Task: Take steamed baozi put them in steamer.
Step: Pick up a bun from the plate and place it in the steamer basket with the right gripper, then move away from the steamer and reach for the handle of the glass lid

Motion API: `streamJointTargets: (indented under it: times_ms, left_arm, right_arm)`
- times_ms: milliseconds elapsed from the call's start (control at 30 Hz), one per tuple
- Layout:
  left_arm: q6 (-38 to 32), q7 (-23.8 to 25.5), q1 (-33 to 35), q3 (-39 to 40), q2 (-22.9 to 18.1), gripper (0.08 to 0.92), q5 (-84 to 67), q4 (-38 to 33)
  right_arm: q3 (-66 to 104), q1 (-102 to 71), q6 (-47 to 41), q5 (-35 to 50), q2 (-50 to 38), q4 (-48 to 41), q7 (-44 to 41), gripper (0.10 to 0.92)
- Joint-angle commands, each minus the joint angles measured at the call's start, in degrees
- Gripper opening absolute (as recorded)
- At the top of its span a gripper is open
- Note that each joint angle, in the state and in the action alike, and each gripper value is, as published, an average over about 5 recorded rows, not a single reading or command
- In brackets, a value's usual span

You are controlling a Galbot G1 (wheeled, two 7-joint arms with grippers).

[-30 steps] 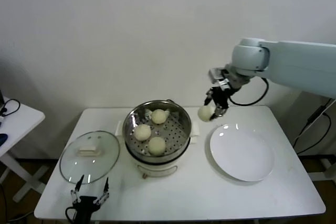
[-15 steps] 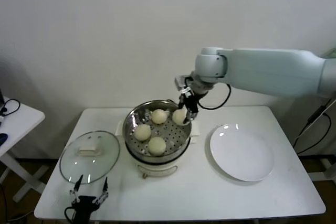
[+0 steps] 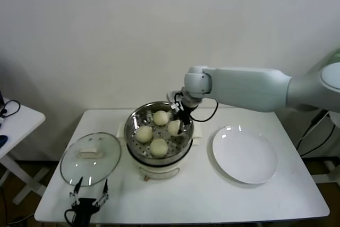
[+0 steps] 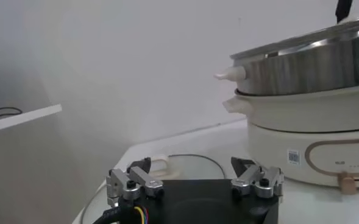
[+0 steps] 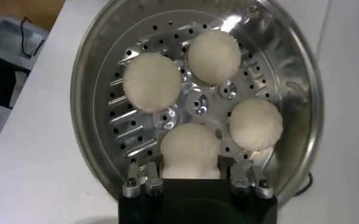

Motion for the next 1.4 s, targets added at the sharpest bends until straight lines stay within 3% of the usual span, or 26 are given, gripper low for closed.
streamJointTargets:
  times_ms: [33,567,833,1167,1400]
  left_arm:
    - [0.04,0.03,-0.09,0.01,0.07,0.823,-0.08,0.16]
    - [-0.08,0.03,-0.01,0.10,0.15,0.823,-0.28,-0.09]
    - [-0.14,0.03,0.29,0.25,0.17,0.823,-0.27,-0.57]
    - [0.15,0.11,0.28,0.61,0.18,0.823,-0.16,-1.26]
    - [0.37,0.08,-0.20,0.58,0.56,0.823,-0.25,-1.26]
  right_arm:
    - [0.93,-4.31,-0.16,-1.96,1.45,-2.22,0.29,0.602]
    - [1.04,-3.77,0.85,-3.49,1.87,-2.79,-0.50,0.612]
    - [0.83,-0.91,2.22,-2.84,0.72,-1.69,-1.38,0.789]
    - [-1.33,9.26,3.45,2.05,-8.00,4.28,-3.79,0.823]
    - [6.64,5.81,0.26,2.82,-17.60,10.87,3.84,0.823]
